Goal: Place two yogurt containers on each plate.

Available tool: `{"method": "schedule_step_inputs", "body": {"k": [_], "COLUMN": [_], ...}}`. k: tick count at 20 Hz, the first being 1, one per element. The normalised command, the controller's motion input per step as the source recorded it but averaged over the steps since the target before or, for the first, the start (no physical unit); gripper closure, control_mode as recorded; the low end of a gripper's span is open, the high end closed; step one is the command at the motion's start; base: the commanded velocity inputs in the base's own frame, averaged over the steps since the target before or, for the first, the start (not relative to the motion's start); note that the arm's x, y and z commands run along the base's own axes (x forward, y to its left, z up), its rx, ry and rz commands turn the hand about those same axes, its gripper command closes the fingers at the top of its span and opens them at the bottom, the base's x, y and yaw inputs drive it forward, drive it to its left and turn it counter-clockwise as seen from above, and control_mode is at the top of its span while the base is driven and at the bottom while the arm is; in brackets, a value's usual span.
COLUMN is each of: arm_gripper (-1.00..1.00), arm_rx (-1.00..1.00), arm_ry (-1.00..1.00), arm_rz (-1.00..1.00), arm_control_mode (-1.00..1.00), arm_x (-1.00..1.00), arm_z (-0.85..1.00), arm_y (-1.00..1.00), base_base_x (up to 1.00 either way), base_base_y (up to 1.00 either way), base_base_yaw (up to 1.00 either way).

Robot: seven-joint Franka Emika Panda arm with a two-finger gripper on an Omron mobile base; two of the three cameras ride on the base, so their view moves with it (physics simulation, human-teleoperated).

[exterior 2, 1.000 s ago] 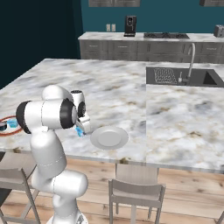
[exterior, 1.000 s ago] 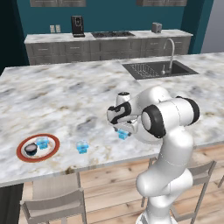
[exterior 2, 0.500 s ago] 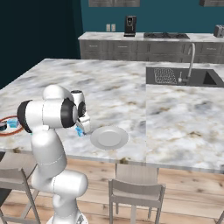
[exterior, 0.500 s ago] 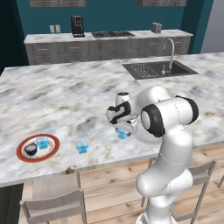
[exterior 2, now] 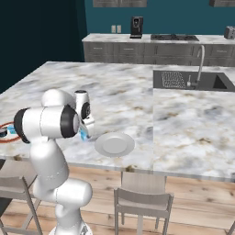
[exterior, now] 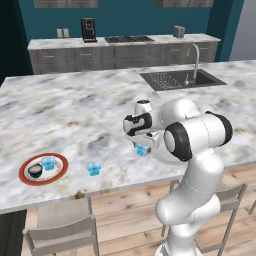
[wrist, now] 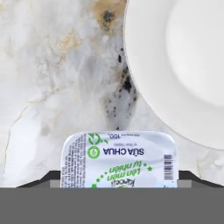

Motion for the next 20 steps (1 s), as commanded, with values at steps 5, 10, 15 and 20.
{"method": "schedule_step_inputs", "body": {"k": [5,10,15,20], "arm_gripper": [1.00,1.00,1.00,1.00], "arm_rx": [0.02,0.00,0.00,0.00], "arm_ry": [-0.01,0.00,0.00,0.00], "arm_rz": [-0.01,-0.05,-0.08,-0.09], "arm_control_mode": [-1.00,-1.00,-1.00,-1.00], "arm_x": [-0.38,-0.20,-0.14,-0.04], "arm_z": [0.45,0.06,-0.04,-0.17], "arm_y": [-0.59,-0.92,-0.89,-0.57], "base_base_x": [0.00,0.00,0.00,0.00], "base_base_y": [0.00,0.00,0.00,0.00], "base_base_yaw": [0.00,0.00,0.00,0.00]}}
